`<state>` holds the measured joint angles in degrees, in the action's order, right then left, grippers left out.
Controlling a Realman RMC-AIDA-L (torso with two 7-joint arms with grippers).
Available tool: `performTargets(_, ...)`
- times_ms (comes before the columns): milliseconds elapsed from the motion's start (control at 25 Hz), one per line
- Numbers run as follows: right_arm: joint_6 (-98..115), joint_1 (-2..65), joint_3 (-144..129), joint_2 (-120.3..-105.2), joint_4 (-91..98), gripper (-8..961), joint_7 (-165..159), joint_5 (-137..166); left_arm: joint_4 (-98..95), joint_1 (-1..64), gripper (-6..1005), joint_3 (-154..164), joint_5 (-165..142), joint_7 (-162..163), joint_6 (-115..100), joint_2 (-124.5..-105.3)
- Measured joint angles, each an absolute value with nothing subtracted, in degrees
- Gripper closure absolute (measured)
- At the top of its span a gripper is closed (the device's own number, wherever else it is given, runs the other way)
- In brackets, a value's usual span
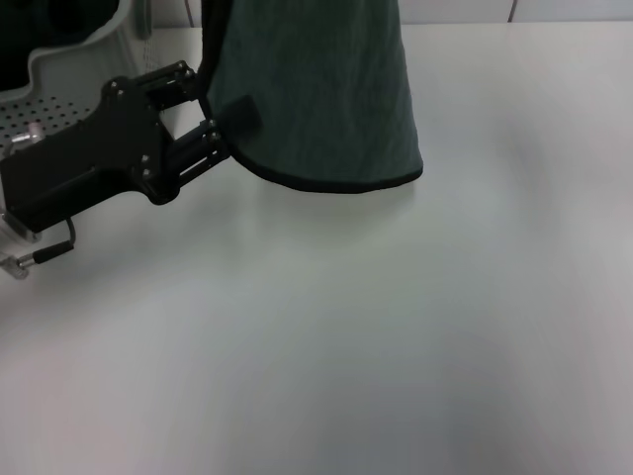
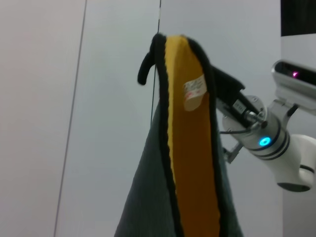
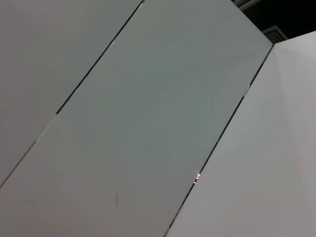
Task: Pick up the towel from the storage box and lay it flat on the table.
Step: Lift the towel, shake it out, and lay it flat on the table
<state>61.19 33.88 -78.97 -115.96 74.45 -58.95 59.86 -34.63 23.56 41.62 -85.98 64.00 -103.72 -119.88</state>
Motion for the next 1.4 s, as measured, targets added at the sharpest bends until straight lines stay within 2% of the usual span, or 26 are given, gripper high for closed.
performTargets(600, 61.4, 33.0, -78.8, -115.99, 75.0, 951, -58.3, 59.8, -34.5, 23.6, 571, 42.6, -86.7, 65.3, -105.0, -119.58)
performTargets(920, 62.5, 32.7, -78.8, -116.1, 75.0, 951, -58.3, 59.3, -34.6, 23.6, 714, 42.7, -87.4, 65.5, -105.0, -119.16)
performTargets(1120, 62.7, 32.3, -78.8, -116.06, 75.0, 951, -58.3, 58.4, -34.8, 23.9, 892, 42.7, -89.0, 65.8, -105.0, -118.64)
performTargets(1280, 62.8, 31.1, -78.8, -116.0, 75.3, 951, -58.4, 58.4, -35.5, 23.6, 941, 42.6, -89.2, 65.9, -105.0, -118.53)
performTargets(1400, 62.8, 29.4, -78.9, -115.98, 75.6, 951, -58.9, 58.3, -38.2, 22.8, 967, 42.3, -85.8, 67.9, -107.0, -117.29)
